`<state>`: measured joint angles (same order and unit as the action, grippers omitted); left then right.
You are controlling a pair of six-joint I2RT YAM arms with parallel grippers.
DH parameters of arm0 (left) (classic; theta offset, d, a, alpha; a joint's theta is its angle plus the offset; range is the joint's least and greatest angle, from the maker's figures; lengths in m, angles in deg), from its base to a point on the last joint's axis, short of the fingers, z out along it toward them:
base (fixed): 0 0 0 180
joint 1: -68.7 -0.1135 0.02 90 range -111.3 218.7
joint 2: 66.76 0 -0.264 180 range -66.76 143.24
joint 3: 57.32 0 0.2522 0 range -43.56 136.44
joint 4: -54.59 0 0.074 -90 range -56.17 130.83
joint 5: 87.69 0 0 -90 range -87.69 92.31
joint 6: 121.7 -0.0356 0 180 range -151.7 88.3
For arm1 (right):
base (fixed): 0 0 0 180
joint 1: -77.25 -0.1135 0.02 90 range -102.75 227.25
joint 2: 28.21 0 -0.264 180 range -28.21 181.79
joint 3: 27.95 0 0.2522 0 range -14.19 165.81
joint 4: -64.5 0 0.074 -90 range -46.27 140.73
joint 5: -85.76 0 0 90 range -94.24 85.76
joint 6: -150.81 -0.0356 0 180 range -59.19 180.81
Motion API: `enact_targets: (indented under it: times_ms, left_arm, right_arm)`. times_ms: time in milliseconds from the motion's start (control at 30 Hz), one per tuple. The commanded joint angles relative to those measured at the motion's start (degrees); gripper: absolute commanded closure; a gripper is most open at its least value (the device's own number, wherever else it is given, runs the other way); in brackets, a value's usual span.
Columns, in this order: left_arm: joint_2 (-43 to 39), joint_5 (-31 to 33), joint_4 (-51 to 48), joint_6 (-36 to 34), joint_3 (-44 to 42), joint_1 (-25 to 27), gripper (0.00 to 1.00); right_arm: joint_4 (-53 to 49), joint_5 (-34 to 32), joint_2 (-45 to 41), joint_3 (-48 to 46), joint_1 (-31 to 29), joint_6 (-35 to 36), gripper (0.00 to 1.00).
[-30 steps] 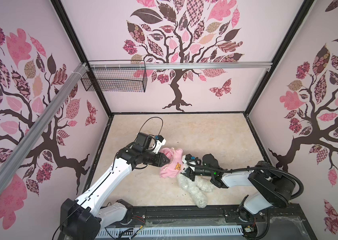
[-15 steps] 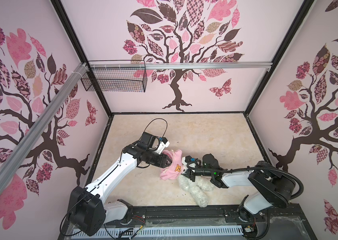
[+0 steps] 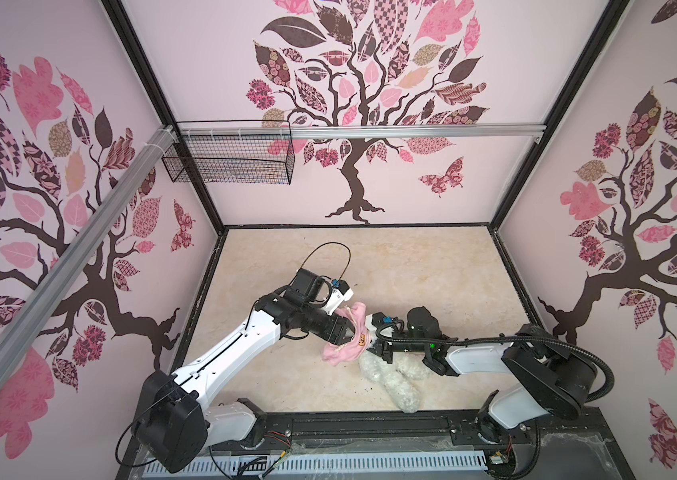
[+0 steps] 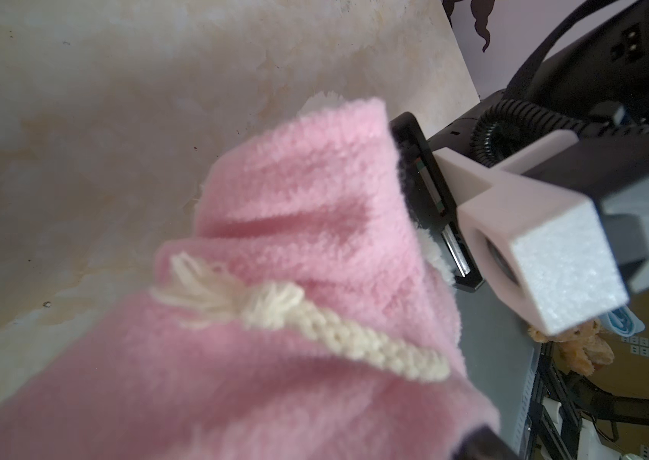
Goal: Dress the teddy bear
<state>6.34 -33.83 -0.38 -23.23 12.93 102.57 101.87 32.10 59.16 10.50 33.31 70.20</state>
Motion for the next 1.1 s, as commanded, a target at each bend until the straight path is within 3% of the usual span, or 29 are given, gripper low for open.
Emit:
enact_targets:
  times_ms: [0,233,567,733,833,967,1067]
  left_arm:
    - [0.2,-4.4,2.6,0.7,-2.5,1.7,0.33]
    - [1.3,-8.9,6.1,4.1,-3.0,2.8,0.35]
    - [1.9,-12.8,7.0,4.0,-2.7,3.0,0.61]
    - [0.9,-13.2,8.2,3.8,-1.8,3.0,0.83]
    - [-0.7,-10.0,8.2,2.8,-1.5,2.6,1.00]
    - [-2.9,-4.4,8.6,0.5,-2.5,0.3,1.00]
    - [-5.4,0.3,10.4,-2.8,-4.0,-0.3,1.00]
  right_arm:
    - [8.1,3.9,-3.3,4.7,-0.6,-1.4,0.94]
    - [10.6,4.3,-1.9,9.2,-3.1,-3.0,0.94]
    - [12.3,-0.8,0.8,8.7,-3.3,-4.1,0.89]
    - [10.2,-1.9,1.1,8.2,-3.4,-4.9,0.83]
    - [5.8,-5.9,-0.3,6.6,-3.4,-5.1,0.73]
    - [-1.9,-14.8,-5.1,3.1,-2.9,-9.5,0.48]
    - [-11.8,-15.9,-11.0,1.1,-0.7,-14.0,0.38]
